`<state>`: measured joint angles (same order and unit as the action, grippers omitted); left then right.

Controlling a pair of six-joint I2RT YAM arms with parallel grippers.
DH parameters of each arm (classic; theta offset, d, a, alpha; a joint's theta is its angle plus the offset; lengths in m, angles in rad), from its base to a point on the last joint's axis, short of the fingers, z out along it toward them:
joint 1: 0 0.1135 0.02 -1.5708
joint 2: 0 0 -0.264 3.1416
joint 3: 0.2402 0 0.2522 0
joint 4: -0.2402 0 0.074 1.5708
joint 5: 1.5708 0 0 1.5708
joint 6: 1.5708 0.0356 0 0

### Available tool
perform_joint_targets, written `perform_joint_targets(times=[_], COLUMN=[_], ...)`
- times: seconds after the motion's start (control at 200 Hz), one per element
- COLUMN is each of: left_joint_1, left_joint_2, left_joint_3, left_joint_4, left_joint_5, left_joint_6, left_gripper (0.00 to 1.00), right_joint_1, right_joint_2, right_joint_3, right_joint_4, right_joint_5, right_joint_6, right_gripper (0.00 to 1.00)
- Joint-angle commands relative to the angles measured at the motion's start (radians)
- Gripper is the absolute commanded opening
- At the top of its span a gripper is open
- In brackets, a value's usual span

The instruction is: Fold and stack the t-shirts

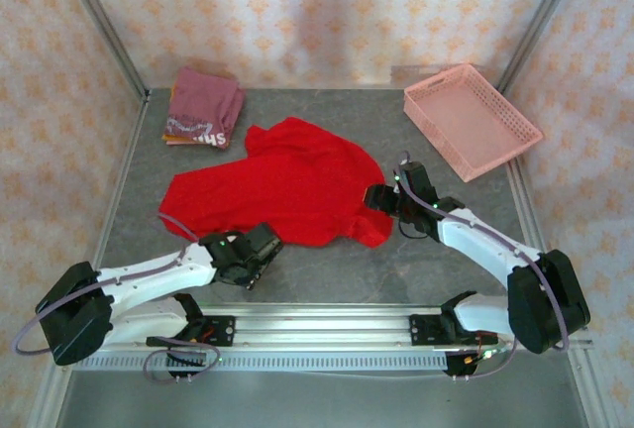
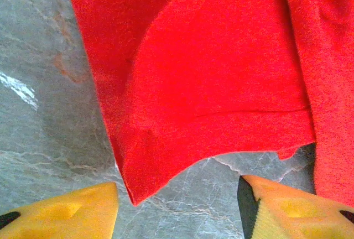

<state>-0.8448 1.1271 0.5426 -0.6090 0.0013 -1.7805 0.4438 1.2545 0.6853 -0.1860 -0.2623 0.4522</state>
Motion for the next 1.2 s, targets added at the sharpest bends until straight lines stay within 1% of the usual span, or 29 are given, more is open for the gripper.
perform_joint_targets(times=[0.0, 0.06, 0.15, 0.265, 0.295, 0.39, 0.435, 0.47, 0.56, 0.645, 0.746, 0.851, 0.971, 1.121, 1.171, 1.191], left_joint_1=[-0.008, -0.007, -0.005, 0.012, 0.016, 0.023, 0.023, 0.024, 0.03, 0.031, 0.03, 0.032, 0.034, 0.035, 0.035, 0.035], left_joint_2=[0.018, 0.032, 0.043, 0.054, 0.058, 0.064, 0.059, 0.052, 0.015, -0.03, -0.083, -0.166, -0.294, -0.414, -0.435, -0.44], left_joint_3=[-0.017, -0.025, -0.035, -0.052, -0.059, -0.076, -0.081, -0.085, -0.1, -0.105, -0.097, -0.11, -0.117, -0.101, -0.099, -0.1], left_joint_4=[0.035, 0.055, 0.065, 0.087, 0.096, 0.109, 0.103, 0.093, 0.053, -0.012, -0.131, -0.234, -0.366, -0.544, -0.576, -0.585], left_joint_5=[0.018, 0.017, -0.019, -0.046, -0.044, -0.054, -0.063, -0.068, -0.085, -0.102, -0.129, -0.133, -0.156, -0.2, -0.203, -0.205], left_joint_6=[-0.054, -0.063, -0.068, -0.065, -0.065, -0.057, -0.049, -0.045, -0.032, -0.014, 0.012, 0.018, 0.02, 0.039, 0.044, 0.045], left_gripper=[0.57, 0.55, 0.51, 0.42, 0.38, 0.17, 0.06, 0.0, 0.0, 0.0, 0.0, 0.0, 0.0, 0.0, 0.0, 0.0], right_joint_1=[-0.005, -0.005, -0.005, -0.005, -0.004, -0.016, -0.031, -0.045, -0.06, -0.063, -0.068, -0.07, -0.079, -0.114, -0.135, -0.143], right_joint_2=[0.017, 0.019, 0.015, -0.011, -0.024, -0.055, -0.056, -0.048, 0.001, 0.086, 0.204, 0.316, 0.423, 0.514, 0.541, 0.549], right_joint_3=[0.023, 0.026, 0.027, 0.018, 0.009, -0.026, -0.037, -0.041, -0.027, 0.019, 0.086, 0.142, 0.205, 0.275, 0.298, 0.305], right_joint_4=[0.026, 0.026, 0.017, -0.004, -0.006, -0.014, -0.018, -0.02, -0.008, 0.0, 0.007, 0.039, 0.05, 0.077, 0.094, 0.102], right_joint_5=[-0.008, -0.011, 0.001, 0.029, 0.039, 0.081, 0.083, 0.077, 0.051, 0.042, 0.048, 0.034, 0.03, 0.038, 0.025, 0.018], right_joint_6=[0.015, 0.017, 0.017, 0.034, 0.043, 0.095, 0.115, 0.122, 0.101, 0.06, 0.031, 0.013, -0.002, -0.016, -0.014, -0.011], right_gripper=[0.68, 0.68, 0.68, 0.68, 0.68, 0.67, 0.67, 0.67, 0.67, 0.65, 0.57, 0.51, 0.36, 0.08, 0.0, 0.0])
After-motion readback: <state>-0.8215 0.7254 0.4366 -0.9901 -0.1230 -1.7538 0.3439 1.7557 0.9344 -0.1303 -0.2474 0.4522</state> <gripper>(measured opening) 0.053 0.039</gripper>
